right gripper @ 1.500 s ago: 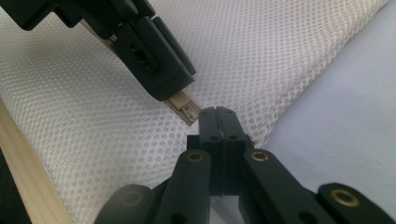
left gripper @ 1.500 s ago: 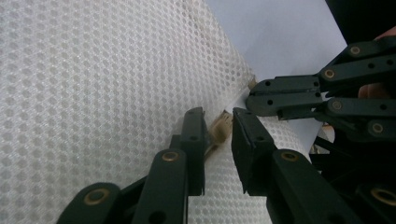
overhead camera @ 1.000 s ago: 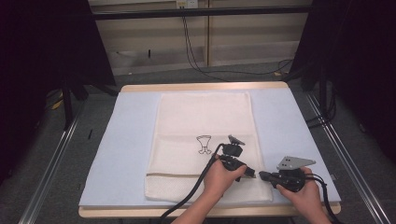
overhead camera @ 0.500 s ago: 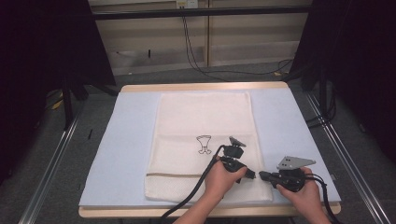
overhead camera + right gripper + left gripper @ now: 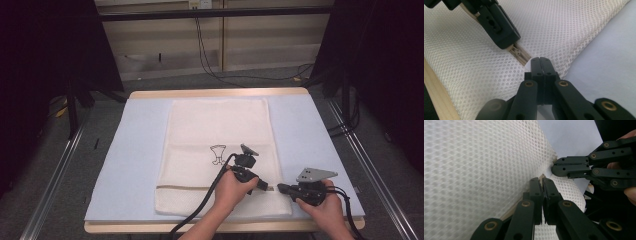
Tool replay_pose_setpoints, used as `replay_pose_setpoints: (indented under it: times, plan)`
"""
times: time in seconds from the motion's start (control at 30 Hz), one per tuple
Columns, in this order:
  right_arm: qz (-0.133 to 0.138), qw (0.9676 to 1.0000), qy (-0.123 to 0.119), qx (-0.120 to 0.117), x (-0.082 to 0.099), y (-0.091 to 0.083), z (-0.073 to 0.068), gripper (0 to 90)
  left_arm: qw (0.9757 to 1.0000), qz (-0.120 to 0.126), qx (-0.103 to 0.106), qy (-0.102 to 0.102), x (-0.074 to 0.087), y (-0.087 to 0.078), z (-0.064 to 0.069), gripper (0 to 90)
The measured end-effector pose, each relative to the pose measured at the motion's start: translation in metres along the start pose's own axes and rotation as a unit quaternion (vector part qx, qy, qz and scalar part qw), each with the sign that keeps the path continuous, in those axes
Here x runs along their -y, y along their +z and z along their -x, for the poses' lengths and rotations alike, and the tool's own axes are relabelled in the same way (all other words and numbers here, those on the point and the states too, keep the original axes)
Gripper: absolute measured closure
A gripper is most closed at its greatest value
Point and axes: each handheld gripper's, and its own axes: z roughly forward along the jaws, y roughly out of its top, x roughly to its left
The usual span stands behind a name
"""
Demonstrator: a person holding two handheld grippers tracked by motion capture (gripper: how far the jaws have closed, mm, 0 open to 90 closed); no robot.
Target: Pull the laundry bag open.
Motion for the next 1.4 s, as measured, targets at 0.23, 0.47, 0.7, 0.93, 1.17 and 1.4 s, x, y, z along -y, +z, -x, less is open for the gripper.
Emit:
replay_pose_setpoints:
  times: [0.23,0.47,0.7,0.93,1.17,1.4]
  plan:
    - [0.000,1.0000,0.006,-0.001,0.000,0.000,0.000,90.0,1.0000,0.004,0.000,-0.006,0.005,-0.016,-0.010,87.6]
    - [-0.001,0.9999,0.011,-0.003,0.000,0.000,0.000,90.0,0.9998,0.012,-0.003,-0.016,0.009,-0.027,-0.016,87.6]
    - [0.002,0.9999,0.013,-0.002,0.001,0.000,0.001,90.0,0.9998,0.010,-0.004,-0.019,0.014,-0.038,-0.023,87.6]
    - [0.001,0.9999,0.012,-0.004,0.000,0.001,0.000,90.0,0.9997,0.016,0.003,-0.021,0.018,-0.048,-0.028,87.6]
    - [0.002,0.9998,0.017,-0.003,0.000,0.001,0.001,90.0,0.9993,0.020,0.000,-0.033,0.021,-0.055,-0.034,87.6]
    - [0.002,0.9998,0.019,-0.003,0.000,0.001,0.001,90.0,0.9992,0.025,-0.007,-0.030,0.027,-0.069,-0.040,87.5]
